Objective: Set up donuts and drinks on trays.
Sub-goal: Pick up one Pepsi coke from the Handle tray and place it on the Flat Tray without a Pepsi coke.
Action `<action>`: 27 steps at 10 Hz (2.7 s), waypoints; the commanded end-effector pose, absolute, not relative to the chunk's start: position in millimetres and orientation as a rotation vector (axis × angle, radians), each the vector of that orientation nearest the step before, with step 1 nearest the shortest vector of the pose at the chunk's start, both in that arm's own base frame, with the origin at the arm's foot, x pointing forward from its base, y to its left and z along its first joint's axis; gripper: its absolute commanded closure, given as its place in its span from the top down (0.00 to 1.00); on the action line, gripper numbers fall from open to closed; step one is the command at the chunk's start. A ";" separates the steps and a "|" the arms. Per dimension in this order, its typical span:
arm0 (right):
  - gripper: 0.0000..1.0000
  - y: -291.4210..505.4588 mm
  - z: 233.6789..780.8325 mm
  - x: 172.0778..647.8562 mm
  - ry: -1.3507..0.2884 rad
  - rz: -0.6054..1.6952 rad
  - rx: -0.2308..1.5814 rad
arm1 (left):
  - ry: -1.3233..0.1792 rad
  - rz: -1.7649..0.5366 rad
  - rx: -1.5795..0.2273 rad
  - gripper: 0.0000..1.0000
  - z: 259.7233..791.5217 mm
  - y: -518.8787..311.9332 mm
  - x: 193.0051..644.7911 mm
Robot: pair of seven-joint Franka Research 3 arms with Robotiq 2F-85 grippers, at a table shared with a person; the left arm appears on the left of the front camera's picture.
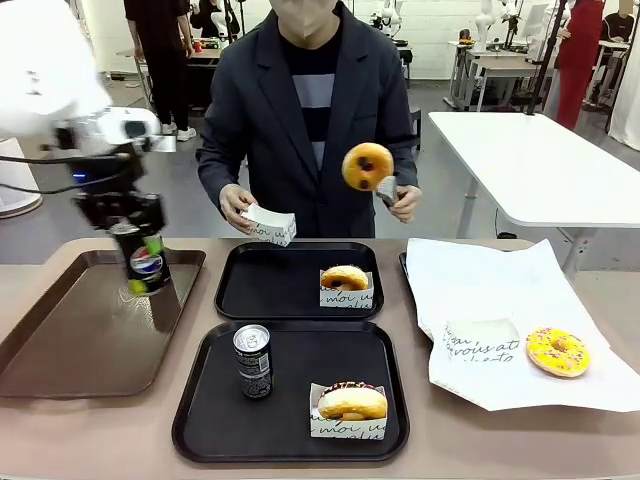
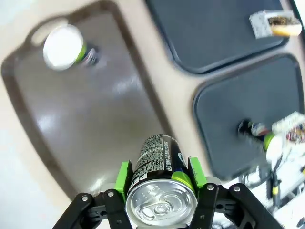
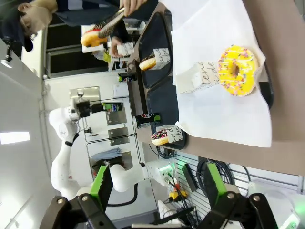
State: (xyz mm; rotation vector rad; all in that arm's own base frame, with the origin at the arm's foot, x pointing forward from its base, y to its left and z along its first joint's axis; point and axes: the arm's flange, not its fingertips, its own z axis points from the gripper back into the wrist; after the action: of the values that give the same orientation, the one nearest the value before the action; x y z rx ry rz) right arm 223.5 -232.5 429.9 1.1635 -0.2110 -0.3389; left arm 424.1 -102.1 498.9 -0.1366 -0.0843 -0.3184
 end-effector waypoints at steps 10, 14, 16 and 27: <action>1.00 -231.0 429.7 225.2 -0.239 -0.330 1.190 | -0.088 -0.290 -0.162 0.59 495.9 -87.5 427.8; 1.00 -231.0 429.7 225.2 -0.239 -0.330 1.190 | -0.083 -0.281 -0.132 0.59 475.0 -139.5 452.0; 1.00 -231.0 429.7 225.2 -0.239 -0.330 1.190 | -0.064 -0.308 -0.109 0.59 471.8 -148.2 455.8; 1.00 -231.0 429.7 225.2 -0.239 -0.330 1.190 | -0.186 -0.382 -0.117 0.59 515.8 -82.0 373.7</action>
State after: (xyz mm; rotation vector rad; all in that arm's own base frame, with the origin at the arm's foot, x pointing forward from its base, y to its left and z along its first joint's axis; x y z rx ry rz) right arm 223.5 -232.4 429.8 1.1637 -0.2104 -0.3389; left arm 363.8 -66.9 513.0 -0.1122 -0.1709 -0.3976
